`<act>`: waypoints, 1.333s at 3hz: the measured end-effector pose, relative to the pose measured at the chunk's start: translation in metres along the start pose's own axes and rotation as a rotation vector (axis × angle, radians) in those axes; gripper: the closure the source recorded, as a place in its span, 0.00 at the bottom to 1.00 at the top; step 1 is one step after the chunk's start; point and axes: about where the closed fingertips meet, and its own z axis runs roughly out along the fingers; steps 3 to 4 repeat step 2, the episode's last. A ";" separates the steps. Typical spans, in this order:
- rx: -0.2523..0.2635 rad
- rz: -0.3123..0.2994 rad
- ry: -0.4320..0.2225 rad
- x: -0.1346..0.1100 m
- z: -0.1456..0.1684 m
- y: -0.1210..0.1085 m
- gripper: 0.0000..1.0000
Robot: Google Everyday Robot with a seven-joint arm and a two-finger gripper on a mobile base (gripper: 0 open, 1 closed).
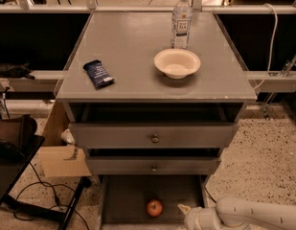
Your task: Place apple into bottom drawer
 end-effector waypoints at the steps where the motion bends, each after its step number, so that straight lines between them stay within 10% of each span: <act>1: 0.019 0.038 0.088 -0.003 -0.051 0.031 0.00; 2: 0.114 -0.017 0.102 -0.013 -0.101 0.060 0.00; 4: 0.114 -0.017 0.102 -0.013 -0.101 0.060 0.00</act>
Offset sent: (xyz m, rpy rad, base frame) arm -0.0906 -0.0956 0.1884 -0.1978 -0.2416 -0.1750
